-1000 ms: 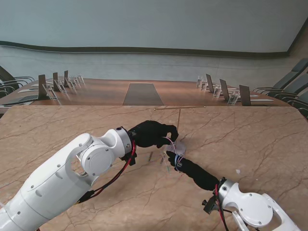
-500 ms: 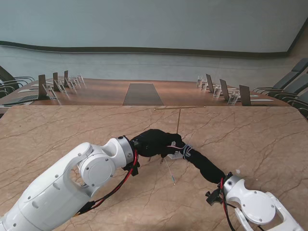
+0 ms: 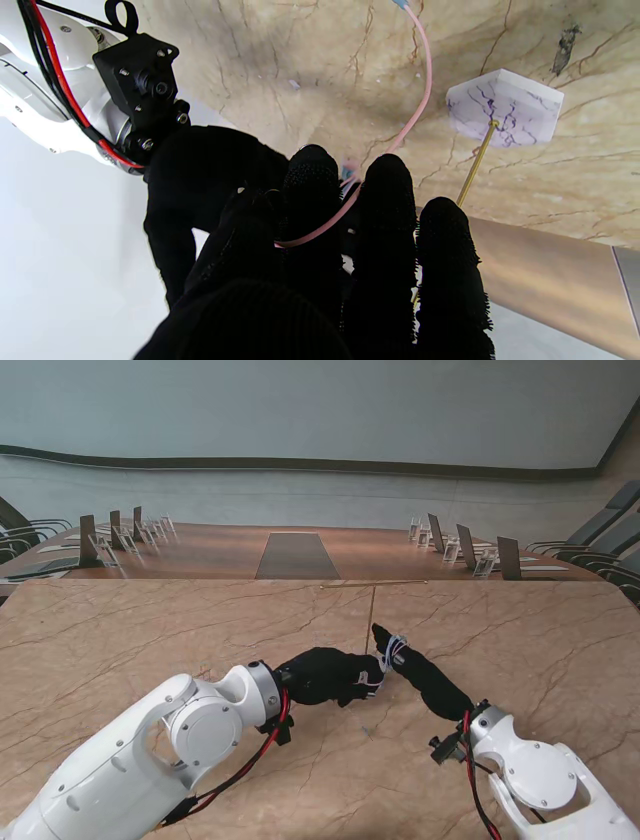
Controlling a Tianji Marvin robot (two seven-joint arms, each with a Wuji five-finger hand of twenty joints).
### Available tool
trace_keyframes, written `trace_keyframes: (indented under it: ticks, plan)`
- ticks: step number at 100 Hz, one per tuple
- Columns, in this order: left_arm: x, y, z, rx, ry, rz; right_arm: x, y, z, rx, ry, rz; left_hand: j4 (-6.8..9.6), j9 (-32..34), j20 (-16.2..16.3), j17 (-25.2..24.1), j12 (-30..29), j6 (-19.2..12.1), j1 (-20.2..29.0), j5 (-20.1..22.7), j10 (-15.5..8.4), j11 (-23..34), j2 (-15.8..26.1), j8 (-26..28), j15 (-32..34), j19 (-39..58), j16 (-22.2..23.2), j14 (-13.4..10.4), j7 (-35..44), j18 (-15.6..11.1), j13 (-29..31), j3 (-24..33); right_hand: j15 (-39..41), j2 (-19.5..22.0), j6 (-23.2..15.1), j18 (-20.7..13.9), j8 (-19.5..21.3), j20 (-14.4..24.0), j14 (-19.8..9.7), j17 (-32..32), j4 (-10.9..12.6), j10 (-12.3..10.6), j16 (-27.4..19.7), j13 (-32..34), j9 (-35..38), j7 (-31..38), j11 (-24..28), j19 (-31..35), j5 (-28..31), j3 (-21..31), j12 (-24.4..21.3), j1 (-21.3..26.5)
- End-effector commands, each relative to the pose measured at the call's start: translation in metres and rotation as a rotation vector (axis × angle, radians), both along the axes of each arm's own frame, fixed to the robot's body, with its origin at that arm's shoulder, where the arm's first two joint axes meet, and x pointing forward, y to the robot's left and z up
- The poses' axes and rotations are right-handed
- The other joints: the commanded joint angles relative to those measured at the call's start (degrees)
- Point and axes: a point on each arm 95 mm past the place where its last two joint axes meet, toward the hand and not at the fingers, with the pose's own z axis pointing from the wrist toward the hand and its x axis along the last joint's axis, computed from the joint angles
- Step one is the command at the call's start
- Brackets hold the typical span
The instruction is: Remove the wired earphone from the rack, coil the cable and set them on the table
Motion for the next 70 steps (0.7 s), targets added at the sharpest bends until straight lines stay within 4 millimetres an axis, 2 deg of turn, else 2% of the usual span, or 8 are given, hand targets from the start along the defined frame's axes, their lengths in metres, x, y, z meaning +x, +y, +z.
trace_keyframes:
  ticks: [1, 17, 38, 41, 57, 58, 60, 70]
  plan:
    - [-0.004, -0.002, -0.012, 0.006, 0.037, 0.006, 0.001, 0.004, 0.013, 0.011, -0.038, 0.02, -1.92, -0.1, -0.7, -1.4, 0.0, -2.7, 2.6, 0.7, 1.1, -0.3, 0.4, -0.3, 0.5, 1.2, -0.1, -0.1, 0.1, 0.4, -1.3, 0.6, -0.6, 1.0, -4.7, -0.2, -0.2, 1.4, -1.0, -0.3, -2.5, -1.1, 0.1, -1.7, -0.9, -0.9, -0.4, -1.5, -0.8, -0.7, -0.3, -3.0]
    - [-0.003, -0.004, -0.023, 0.006, 0.064, 0.028, -0.003, 0.01, 0.022, 0.013, -0.07, 0.062, -1.94, -2.8, -0.8, -3.8, -0.4, -3.8, 2.6, 0.3, 1.9, -1.5, 0.8, -0.1, -0.8, 0.0, -0.2, -0.1, 0.0, -0.5, -4.0, 0.0, -0.2, 0.8, -7.6, -0.1, 1.4, 1.9, -0.9, 0.0, -2.4, -1.1, 0.2, -1.6, -0.9, 0.8, 0.3, -1.9, -0.9, -0.6, 0.0, -2.8]
    - [-0.001, -0.01, -0.033, 0.008, 0.094, 0.038, -0.009, 0.015, 0.034, 0.03, -0.118, 0.108, -1.9, -4.5, -1.1, -5.0, -1.6, -4.5, 2.6, 0.2, 2.4, -3.3, 1.1, -0.3, -2.8, -1.1, -0.7, 0.1, -0.4, -0.8, -5.6, -0.6, 0.5, 0.6, -8.1, 0.0, 2.7, 2.4, -0.9, 0.8, -2.2, -1.1, 0.3, -1.3, -0.5, 2.0, 1.3, -2.0, -1.1, -0.3, 0.5, -2.6]
    - [-0.001, -0.01, -0.033, 0.008, 0.098, 0.039, -0.01, 0.016, 0.036, 0.031, -0.125, 0.114, -1.92, -4.6, -1.1, -5.1, -1.9, -4.8, 2.5, 0.2, 2.4, -3.6, 1.1, -0.4, -3.0, -1.3, -0.7, 0.1, -0.5, -0.8, -5.7, -0.7, 1.1, 0.6, -8.2, 0.1, 4.2, 2.6, -0.9, 1.0, -2.1, -1.1, 0.4, -1.5, -0.8, 2.7, 2.2, -2.2, -1.5, -0.2, 1.0, -2.6]
    - [-0.002, -0.014, -0.037, 0.014, 0.111, 0.035, -0.013, 0.018, 0.043, 0.03, -0.158, 0.147, -1.91, -5.3, -1.4, -5.6, -2.8, -4.8, 2.5, 0.2, 2.5, -4.7, 1.1, -0.9, -4.3, -2.0, -1.2, 0.1, -0.8, -0.9, -6.4, -0.8, 1.8, 0.5, -8.3, 0.0, 5.6, 2.8, -1.1, 1.4, -2.0, -1.4, 0.5, -1.0, -0.4, 2.9, 3.0, -2.2, -1.5, -0.1, 1.3, -2.6]
    - [-0.002, -0.014, -0.037, 0.015, 0.112, 0.034, -0.013, 0.018, 0.043, 0.03, -0.16, 0.149, -1.92, -5.3, -1.4, -5.6, -2.9, -4.7, 2.5, 0.2, 2.5, -4.8, 1.1, -0.9, -4.4, -2.0, -1.3, 0.1, -0.8, -0.9, -6.5, -0.8, 2.3, 0.4, -8.3, 0.0, 8.2, 3.0, -1.1, 1.5, -1.9, -1.5, 0.4, -1.2, -0.6, 3.0, 3.6, -2.4, -1.8, 0.2, 1.5, -2.7]
    - [-0.002, -0.015, -0.038, 0.016, 0.113, 0.033, -0.013, 0.018, 0.044, 0.029, -0.163, 0.152, -1.9, -5.3, -1.4, -5.6, -2.9, -4.5, 2.6, 0.3, 2.6, -4.8, 1.1, -0.9, -4.5, -2.1, -1.3, 0.1, -0.8, -0.9, -6.5, -0.7, 2.6, 0.4, -8.3, 0.0, 10.2, 3.1, -1.1, 1.6, -1.9, -1.5, 0.3, -1.2, -0.8, 3.1, 3.9, -2.5, -2.1, 0.3, 1.7, -2.9]
    - [-0.002, -0.017, -0.041, 0.033, 0.122, 0.027, -0.014, 0.019, 0.048, 0.031, -0.184, 0.166, -1.91, -5.6, -1.5, -5.8, -3.2, -4.2, 2.6, 0.2, 2.4, -5.1, 1.1, -1.0, -4.8, -2.4, -1.5, -0.1, -0.7, -1.0, -6.6, -0.7, 2.7, 0.5, -8.3, 0.0, 12.0, 3.4, -1.0, 1.8, -1.9, -1.2, 0.2, -0.6, -0.3, 2.8, 6.3, -2.4, -2.0, 0.4, 2.8, -3.0]
